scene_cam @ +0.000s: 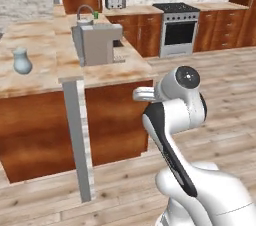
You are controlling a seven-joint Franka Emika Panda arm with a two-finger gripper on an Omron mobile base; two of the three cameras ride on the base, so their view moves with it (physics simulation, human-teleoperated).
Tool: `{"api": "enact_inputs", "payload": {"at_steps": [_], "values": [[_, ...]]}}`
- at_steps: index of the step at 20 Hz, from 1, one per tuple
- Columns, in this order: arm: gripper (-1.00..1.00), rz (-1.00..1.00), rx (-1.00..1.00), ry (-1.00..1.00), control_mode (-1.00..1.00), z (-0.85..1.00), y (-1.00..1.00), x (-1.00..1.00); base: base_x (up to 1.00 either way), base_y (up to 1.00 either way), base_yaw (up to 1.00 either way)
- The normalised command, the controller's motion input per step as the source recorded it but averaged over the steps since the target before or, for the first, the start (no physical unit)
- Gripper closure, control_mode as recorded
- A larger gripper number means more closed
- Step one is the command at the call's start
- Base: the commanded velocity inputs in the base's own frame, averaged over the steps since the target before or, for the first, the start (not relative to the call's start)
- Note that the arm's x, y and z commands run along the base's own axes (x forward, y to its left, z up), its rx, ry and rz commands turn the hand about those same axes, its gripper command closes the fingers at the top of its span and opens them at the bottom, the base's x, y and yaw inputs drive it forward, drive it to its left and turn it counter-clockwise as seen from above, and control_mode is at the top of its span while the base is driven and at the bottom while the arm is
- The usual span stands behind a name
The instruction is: Place the pitcher and cup on the dining counter for serving.
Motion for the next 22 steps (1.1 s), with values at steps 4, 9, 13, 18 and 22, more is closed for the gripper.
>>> {"api": "enact_inputs", "payload": {"at_steps": [4,9,13,18,22], "values": [[-1.0,0.0,0.0,0.0,1.0,0.0,0.0,0.0,0.99,-1.0,-0.13],[-1.0,0.0,0.0,0.0,1.0,0.0,0.0,0.0,1.0,-1.0,-0.04],[-1.0,0.0,0.0,0.0,1.0,0.0,0.0,0.0,1.0,-0.92,0.0],[-1.0,0.0,0.0,0.0,1.0,0.0,0.0,0.0,1.0,-1.0,0.0],[-1.0,0.0,0.0,0.0,1.0,0.0,0.0,0.0,1.0,-1.0,0.0]]}}
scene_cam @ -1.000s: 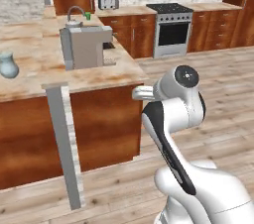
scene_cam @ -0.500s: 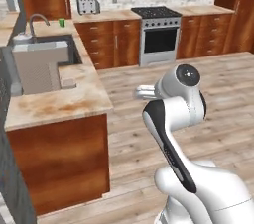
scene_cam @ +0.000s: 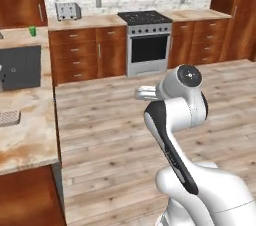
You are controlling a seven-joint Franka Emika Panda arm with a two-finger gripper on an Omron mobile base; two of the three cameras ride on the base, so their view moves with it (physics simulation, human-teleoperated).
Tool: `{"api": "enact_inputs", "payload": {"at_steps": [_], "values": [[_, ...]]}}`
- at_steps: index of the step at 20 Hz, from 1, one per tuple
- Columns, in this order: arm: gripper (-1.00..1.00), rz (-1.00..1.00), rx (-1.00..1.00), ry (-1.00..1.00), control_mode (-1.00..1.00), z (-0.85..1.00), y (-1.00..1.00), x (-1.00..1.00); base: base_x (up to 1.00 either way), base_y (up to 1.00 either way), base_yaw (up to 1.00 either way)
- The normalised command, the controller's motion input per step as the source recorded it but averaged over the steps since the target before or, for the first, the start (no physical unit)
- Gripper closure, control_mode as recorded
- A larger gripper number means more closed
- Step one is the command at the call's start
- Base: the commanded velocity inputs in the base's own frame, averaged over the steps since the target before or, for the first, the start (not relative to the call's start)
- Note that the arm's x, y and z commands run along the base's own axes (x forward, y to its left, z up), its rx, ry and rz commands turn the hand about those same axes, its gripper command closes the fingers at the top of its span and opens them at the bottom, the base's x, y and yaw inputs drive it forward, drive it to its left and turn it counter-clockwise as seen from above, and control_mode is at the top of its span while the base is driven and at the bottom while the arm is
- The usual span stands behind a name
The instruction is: Place the pitcher and cup on the dining counter for serving.
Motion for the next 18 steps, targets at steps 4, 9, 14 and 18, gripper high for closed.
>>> {"api": "enact_inputs", "payload": {"at_steps": [4,9,14,18], "values": [[-1.0,0.0,0.0,0.0,1.0,0.0,0.0,0.0,1.0,-0.97,0.0],[-1.0,0.0,0.0,0.0,1.0,0.0,0.0,0.0,1.0,-0.9,0.01],[-1.0,0.0,0.0,0.0,1.0,0.0,0.0,0.0,1.0,-0.66,0.22],[-1.0,0.0,0.0,0.0,1.0,0.0,0.0,0.0,1.0,-0.37,0.46]]}}
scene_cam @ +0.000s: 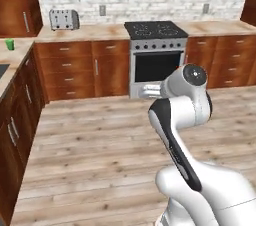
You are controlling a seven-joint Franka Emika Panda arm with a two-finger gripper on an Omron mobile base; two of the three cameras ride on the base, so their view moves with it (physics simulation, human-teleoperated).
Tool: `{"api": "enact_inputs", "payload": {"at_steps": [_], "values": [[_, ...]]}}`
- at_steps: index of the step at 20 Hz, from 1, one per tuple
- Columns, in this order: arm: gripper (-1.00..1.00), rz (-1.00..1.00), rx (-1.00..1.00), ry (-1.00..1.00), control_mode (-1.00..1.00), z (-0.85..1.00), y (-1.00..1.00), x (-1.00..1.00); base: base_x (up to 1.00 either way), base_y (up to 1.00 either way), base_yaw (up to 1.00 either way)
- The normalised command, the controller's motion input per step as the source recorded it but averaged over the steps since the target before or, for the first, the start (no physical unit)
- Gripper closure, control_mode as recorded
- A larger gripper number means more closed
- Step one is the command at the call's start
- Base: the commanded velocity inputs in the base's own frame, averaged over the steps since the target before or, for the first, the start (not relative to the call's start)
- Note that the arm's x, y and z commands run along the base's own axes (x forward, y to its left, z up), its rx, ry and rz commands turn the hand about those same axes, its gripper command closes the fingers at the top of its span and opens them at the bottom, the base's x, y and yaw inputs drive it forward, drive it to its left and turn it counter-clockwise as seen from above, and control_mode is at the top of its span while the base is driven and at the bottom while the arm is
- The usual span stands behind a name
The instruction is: Place the pitcher and cup on the dining counter for serving.
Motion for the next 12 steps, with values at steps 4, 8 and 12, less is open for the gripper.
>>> {"api": "enact_inputs", "payload": {"at_steps": [4,8,12], "values": [[-1.0,0.0,0.0,0.0,1.0,0.0,0.0,0.0,1.0,-0.19,0.61],[-1.0,0.0,0.0,0.0,1.0,0.0,0.0,0.0,1.0,-0.2,0.62],[-1.0,0.0,0.0,0.0,1.0,0.0,0.0,0.0,1.0,-0.46,0.5]]}}
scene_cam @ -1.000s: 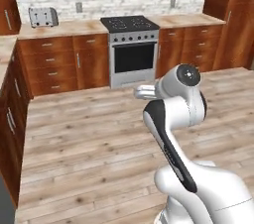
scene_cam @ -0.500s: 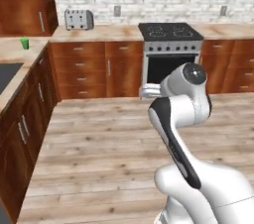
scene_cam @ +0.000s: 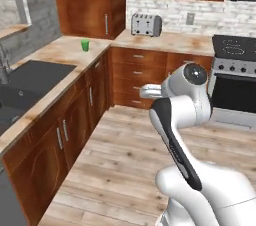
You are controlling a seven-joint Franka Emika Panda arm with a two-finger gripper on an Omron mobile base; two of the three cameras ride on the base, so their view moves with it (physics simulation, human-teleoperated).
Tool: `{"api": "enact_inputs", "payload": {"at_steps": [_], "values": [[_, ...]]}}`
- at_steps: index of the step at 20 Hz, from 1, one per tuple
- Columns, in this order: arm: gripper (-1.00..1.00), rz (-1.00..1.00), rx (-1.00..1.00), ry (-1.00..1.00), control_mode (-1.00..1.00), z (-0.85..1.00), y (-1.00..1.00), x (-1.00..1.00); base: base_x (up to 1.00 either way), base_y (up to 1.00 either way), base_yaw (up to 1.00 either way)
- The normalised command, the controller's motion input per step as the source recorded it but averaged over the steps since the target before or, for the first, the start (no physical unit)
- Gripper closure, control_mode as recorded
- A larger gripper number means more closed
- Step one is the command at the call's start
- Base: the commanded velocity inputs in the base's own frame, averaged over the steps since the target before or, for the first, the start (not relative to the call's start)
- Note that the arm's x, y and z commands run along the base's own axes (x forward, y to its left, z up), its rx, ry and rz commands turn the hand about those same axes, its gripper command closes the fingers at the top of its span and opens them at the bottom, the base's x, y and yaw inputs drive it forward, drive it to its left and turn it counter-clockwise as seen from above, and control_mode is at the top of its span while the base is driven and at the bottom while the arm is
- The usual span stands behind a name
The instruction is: Place the pitcher and cup on the dining counter for serving.
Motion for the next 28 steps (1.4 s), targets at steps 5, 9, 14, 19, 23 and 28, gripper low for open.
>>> {"api": "enact_inputs", "payload": {"at_steps": [5,9,14,19,23,28], "values": [[-1.0,0.0,0.0,0.0,1.0,0.0,0.0,0.0,1.0,-0.68,0.23],[-1.0,0.0,0.0,0.0,1.0,0.0,0.0,0.0,1.0,-0.64,0.15],[-1.0,0.0,0.0,0.0,1.0,0.0,0.0,0.0,1.0,-0.49,0.16],[-1.0,0.0,0.0,0.0,1.0,0.0,0.0,0.0,1.0,-0.42,0.2],[-1.0,0.0,0.0,0.0,1.0,0.0,0.0,0.0,1.0,-0.42,0.21],[-1.0,0.0,0.0,0.0,1.0,0.0,0.0,0.0,1.0,-0.22,0.43]]}}
